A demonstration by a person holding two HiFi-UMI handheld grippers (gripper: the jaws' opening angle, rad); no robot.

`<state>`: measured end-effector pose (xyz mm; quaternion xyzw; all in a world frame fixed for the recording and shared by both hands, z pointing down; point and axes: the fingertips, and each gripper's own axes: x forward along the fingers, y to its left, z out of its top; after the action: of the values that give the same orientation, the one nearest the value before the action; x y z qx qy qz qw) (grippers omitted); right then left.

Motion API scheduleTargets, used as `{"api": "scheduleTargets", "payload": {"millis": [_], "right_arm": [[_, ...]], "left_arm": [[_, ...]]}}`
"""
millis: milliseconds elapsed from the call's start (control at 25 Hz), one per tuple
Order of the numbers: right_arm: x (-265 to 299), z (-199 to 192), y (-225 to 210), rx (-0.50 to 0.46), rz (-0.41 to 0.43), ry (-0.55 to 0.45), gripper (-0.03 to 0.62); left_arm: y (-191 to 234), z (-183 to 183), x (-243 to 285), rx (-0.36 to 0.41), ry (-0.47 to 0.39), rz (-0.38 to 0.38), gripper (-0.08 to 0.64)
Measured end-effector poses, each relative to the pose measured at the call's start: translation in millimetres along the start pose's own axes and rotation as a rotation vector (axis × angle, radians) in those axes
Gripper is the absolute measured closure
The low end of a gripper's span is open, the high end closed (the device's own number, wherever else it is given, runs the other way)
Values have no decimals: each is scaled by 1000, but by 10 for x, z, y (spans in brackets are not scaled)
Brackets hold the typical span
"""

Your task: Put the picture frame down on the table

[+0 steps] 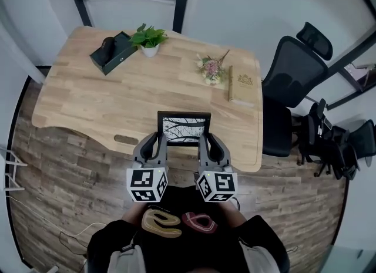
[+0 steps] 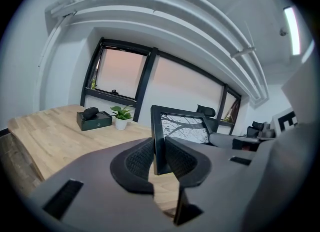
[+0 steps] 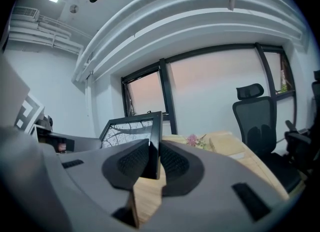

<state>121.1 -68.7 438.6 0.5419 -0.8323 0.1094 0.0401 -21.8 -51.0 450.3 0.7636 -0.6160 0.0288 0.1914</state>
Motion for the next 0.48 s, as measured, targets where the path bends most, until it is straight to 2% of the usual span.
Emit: {"api": "scheduleTargets", "payload": {"millis": [480], "right_arm": [[762, 74, 269, 6, -93, -2, 512]], "left_arm": [[662, 300, 543, 10, 24, -86, 480]]}}
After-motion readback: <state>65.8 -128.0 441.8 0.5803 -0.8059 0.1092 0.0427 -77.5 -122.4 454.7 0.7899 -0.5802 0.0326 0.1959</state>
